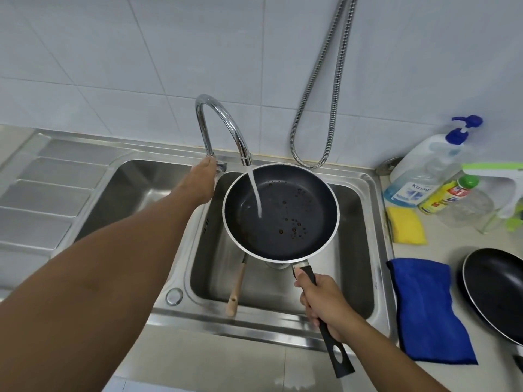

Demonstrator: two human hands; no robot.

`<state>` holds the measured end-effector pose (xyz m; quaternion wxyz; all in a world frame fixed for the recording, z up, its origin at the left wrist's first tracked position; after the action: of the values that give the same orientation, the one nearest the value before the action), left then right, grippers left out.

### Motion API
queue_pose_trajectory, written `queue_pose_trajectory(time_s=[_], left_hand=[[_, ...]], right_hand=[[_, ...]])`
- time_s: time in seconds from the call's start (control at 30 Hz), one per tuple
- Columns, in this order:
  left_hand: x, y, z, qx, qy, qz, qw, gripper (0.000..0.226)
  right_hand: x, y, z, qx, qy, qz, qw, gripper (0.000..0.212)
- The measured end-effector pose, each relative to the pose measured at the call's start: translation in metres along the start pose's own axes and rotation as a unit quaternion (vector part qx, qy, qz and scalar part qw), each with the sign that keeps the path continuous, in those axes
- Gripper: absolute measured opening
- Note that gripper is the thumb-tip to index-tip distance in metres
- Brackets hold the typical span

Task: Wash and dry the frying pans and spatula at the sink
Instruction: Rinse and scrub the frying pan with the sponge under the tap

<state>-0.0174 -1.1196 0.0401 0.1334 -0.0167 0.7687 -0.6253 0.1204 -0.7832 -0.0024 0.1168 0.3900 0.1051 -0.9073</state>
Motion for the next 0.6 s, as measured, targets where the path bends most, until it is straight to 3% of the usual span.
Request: queue_pose_trajectory(time_s=[0.1, 0.2, 0.23, 0.27, 0.37, 0.43, 0.53, 0.6], left_hand=[[-0.017, 0.006, -0.004, -0.057, -0.061, -0.016, 0.996, 0.075], [-0.065, 0.017, -0.016, -0.072, -0.083, -0.159, 0.981, 0.026], [-0.086, 0.024, -0.022, -0.102, -0.074, -0.176, 0.976, 0.013], [-0.106, 0.036, -0.028, -0.132, -0.066, -0.164, 0.975, 0.016], [-0.153, 0.077, -0.048, -0.227, -0.031, -0.069, 0.971, 0.033], [-0.170, 0.101, -0.068, -0.325, -0.052, 0.018, 0.944, 0.035], [-0.170, 0.134, -0.101, -0.490, -0.149, 0.171, 0.842, 0.027], [-0.161, 0.141, -0.118, -0.561, -0.173, 0.213, 0.781, 0.041]], right_hand=[[0.001, 0.000, 0.001, 0.005, -0.001, 0.006, 1.000, 0.047], [0.001, 0.002, 0.004, 0.022, -0.001, 0.019, 1.000, 0.037], [0.001, 0.003, 0.005, 0.021, -0.002, 0.023, 1.000, 0.029], [0.002, 0.004, 0.007, 0.016, -0.005, 0.024, 1.000, 0.021], [0.002, 0.010, 0.011, 0.011, -0.013, 0.032, 0.999, 0.008], [0.001, 0.015, 0.013, 0.024, -0.020, 0.046, 0.998, 0.010], [-0.003, 0.019, 0.019, 0.015, -0.049, 0.066, 0.997, 0.009], [-0.005, 0.020, 0.020, 0.005, -0.063, 0.077, 0.995, 0.006]])
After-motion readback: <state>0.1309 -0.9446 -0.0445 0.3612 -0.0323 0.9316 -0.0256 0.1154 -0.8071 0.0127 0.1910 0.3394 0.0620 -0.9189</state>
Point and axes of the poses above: each hand's wrist, its own x-axis towards the middle knuckle, its own y-axis out of the palm, z = x × y, the point moved 4 cm from there along x, towards the middle knuckle, and after that the axes turned 7 degrees about x, right-handed, at the moved point
